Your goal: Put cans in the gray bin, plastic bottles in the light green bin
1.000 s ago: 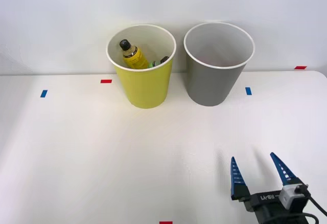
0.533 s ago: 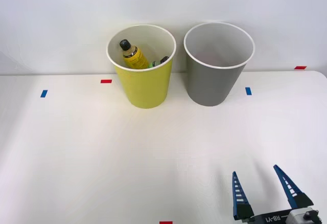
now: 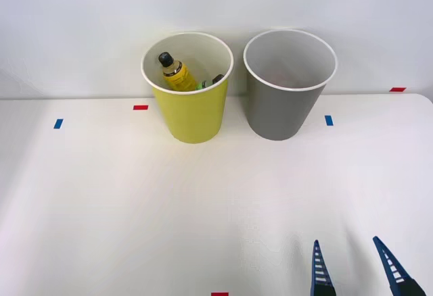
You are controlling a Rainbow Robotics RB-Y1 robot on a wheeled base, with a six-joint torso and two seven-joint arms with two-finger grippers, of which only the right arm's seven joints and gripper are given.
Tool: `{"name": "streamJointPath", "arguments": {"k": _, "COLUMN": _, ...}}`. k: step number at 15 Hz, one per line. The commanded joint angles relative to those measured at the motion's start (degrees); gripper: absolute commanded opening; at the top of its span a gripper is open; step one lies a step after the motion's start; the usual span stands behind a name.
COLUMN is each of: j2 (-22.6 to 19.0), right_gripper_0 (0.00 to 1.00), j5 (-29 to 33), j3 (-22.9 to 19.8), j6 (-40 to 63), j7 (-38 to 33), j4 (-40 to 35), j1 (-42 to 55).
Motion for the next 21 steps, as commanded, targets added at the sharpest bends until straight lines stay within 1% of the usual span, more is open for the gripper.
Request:
{"name": "streamJointPath", "arguments": {"k": 1, "j2": 0.1, "right_gripper_0": 1.0, "j5": -3.1, "j3": 1.3, "j6": -0.9, "j7": 5.2, "j4": 0.0, "j1": 1.7}}
{"name": "streamJointPath", "arguments": {"k": 2, "j2": 0.2, "right_gripper_0": 1.0, "j5": -3.8, "j3": 1.7, "j6": -1.2, "j7": 7.5, "j4": 0.0, "j1": 2.4}}
{"name": "streamJointPath", "arguments": {"k": 5, "j2": 0.0, "right_gripper_0": 1.0, "j5": -5.2, "j3": 2.6, "j6": -1.9, "j7": 11.1, "j4": 0.0, "j1": 3.8}}
{"name": "streamJointPath", "arguments": {"k": 10, "j2": -0.1, "right_gripper_0": 1.0, "j5": -6.7, "j3": 4.6, "j6": -3.8, "j7": 11.2, "j4": 0.0, "j1": 4.7}}
{"name": "streamJointPath", "arguments": {"k": 21, "j2": -0.1, "right_gripper_0": 1.0, "j5": -6.3, "j3": 4.3, "j6": -3.7, "j7": 12.0, "j4": 0.0, "j1": 5.2}}
